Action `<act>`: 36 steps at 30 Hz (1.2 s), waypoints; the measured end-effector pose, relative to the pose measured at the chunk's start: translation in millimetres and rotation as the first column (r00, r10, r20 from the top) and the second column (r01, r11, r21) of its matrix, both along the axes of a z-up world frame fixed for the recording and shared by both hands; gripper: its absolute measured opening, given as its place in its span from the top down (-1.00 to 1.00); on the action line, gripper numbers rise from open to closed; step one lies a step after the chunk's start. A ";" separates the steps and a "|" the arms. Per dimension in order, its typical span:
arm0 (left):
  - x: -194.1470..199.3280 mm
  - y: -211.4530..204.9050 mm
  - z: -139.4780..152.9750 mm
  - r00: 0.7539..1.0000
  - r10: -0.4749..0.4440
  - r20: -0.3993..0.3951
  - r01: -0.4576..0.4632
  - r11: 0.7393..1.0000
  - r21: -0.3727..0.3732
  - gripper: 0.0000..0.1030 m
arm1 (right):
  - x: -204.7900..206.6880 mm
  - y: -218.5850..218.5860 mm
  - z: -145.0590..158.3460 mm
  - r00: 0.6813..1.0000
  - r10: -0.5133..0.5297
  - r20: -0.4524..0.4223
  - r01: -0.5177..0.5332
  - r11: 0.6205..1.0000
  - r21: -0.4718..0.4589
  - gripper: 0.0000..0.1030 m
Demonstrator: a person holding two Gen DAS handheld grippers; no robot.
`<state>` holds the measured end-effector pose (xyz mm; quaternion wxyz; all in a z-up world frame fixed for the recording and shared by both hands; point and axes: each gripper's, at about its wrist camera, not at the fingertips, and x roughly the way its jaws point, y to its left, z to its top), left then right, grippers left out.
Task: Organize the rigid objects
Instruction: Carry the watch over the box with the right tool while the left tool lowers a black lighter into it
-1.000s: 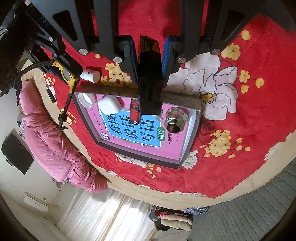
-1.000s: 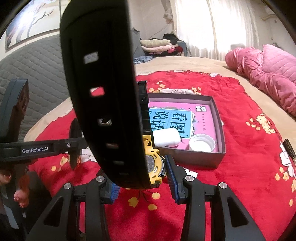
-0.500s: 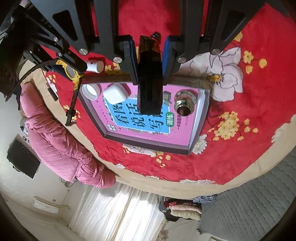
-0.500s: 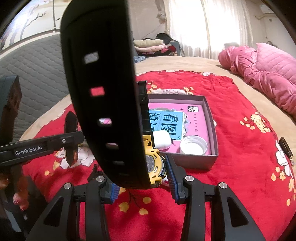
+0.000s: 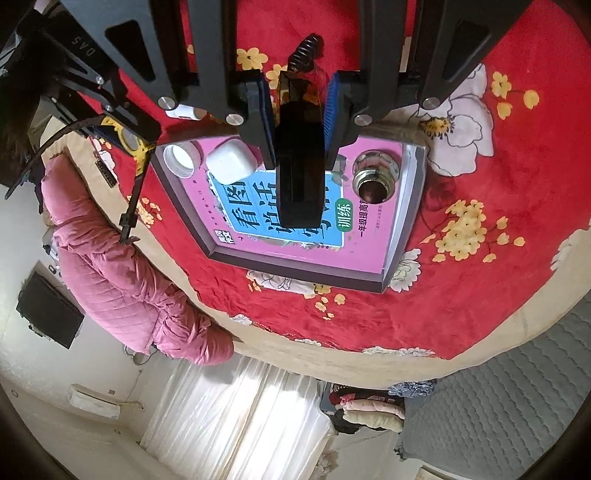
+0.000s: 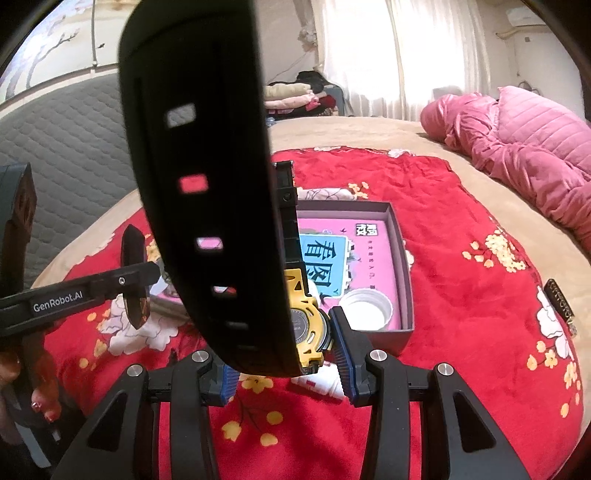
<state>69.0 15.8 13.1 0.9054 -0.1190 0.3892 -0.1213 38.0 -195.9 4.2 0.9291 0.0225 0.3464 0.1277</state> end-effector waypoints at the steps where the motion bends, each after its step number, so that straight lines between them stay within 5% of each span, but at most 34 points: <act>1: 0.8 0.4 -0.4 1.000 0.001 0.000 -0.001 1.000 -0.003 0.55 | 1.8 -0.1 0.6 1.000 -0.004 0.000 0.004 1.000 -0.003 0.14; 36: 59.9 0.5 -33.2 0.996 -0.054 -0.071 0.051 0.998 -0.042 0.56 | 52.0 4.1 0.9 0.992 -0.115 -0.043 0.110 0.988 -0.112 0.14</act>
